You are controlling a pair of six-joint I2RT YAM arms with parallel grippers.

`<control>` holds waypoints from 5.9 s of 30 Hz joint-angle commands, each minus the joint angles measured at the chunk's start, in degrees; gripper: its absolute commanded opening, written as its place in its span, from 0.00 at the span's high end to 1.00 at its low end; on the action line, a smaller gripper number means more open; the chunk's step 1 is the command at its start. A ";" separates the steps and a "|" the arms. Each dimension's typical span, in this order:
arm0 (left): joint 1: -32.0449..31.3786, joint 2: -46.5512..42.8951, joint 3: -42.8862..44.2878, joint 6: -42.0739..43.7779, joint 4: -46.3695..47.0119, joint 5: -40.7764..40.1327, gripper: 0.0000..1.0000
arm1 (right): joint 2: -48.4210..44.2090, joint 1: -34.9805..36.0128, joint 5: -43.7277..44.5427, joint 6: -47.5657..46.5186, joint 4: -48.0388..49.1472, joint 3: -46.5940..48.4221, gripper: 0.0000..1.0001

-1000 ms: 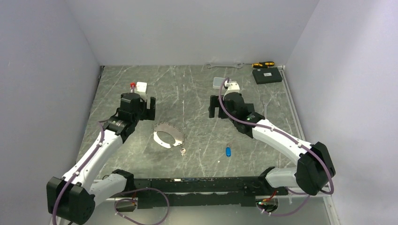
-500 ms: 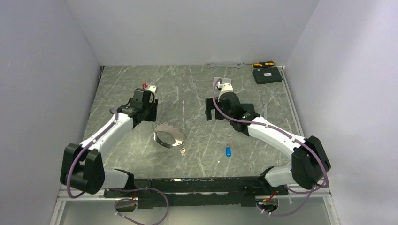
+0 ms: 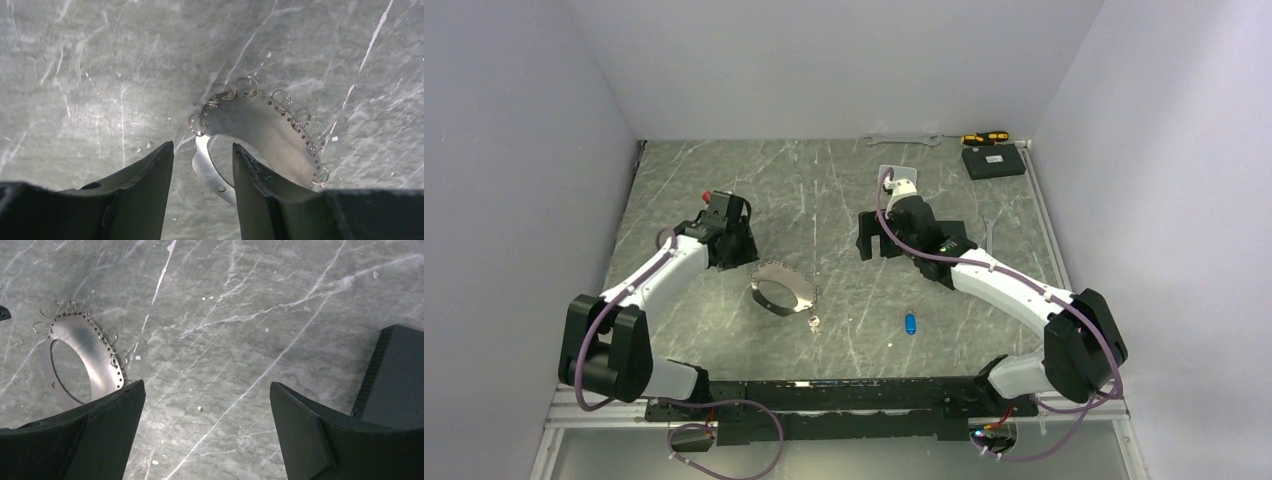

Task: Put the keys on the keyring

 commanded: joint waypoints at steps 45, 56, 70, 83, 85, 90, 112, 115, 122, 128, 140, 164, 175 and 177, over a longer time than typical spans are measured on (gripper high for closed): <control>0.04 1.36 -12.02 -17.81 16.83 -4.16 0.70 | -1.67 1.78 1.46 0.62 2.32 0.89 0.00; 0.04 2.67 -11.92 -17.68 17.90 -3.71 0.76 | -1.85 2.12 1.54 0.27 2.53 0.68 0.00; 0.04 0.24 -12.40 -15.87 19.05 -2.01 1.00 | -2.10 2.49 1.90 -0.09 2.68 0.50 0.00; 0.04 -9.87 -12.41 -9.20 20.51 3.90 1.00 | -2.17 2.62 2.16 -0.30 2.68 0.50 0.00; 0.04 -10.71 -11.58 -9.67 19.81 5.14 1.00 | -2.18 2.62 2.09 -0.44 2.64 0.50 0.00; 0.04 -12.56 -8.38 -12.38 15.84 7.50 1.00 | -2.26 2.67 1.43 -0.78 2.73 0.59 0.00; 0.04 -20.59 6.21 -24.72 -5.80 17.85 1.00 | -8.01 2.67 -10.48 -5.23 12.31 -3.83 0.00; 0.04 -21.82 7.23 -22.48 -5.86 21.47 1.00 | -10.38 2.67 -13.24 -5.85 14.87 -5.34 0.00; 0.04 -26.46 5.99 -19.33 -5.60 23.28 1.00 | -16.01 2.68 -21.42 -5.70 21.11 -9.46 0.00; 0.04 -27.91 6.38 -16.99 -2.63 30.05 1.00 | -20.14 2.76 -32.05 -6.24 27.66 -13.03 0.00; 0.04 -27.18 11.82 -11.57 -4.86 37.28 1.00 | -20.00 4.00 -46.89 -6.36 34.70 -13.48 0.02; 0.04 -29.14 9.09 -6.48 8.77 54.60 1.00 | -15.96 15.56 -35.85 -17.66 30.32 -5.88 0.05; 0.04 -26.05 12.02 -9.69 2.52 49.26 1.00 | -13.38 15.85 -31.61 -19.99 31.15 -4.32 0.25; 0.04 -25.21 12.39 -12.75 1.49 48.47 1.00 | -12.25 15.85 -30.98 -19.89 31.97 -4.04 0.30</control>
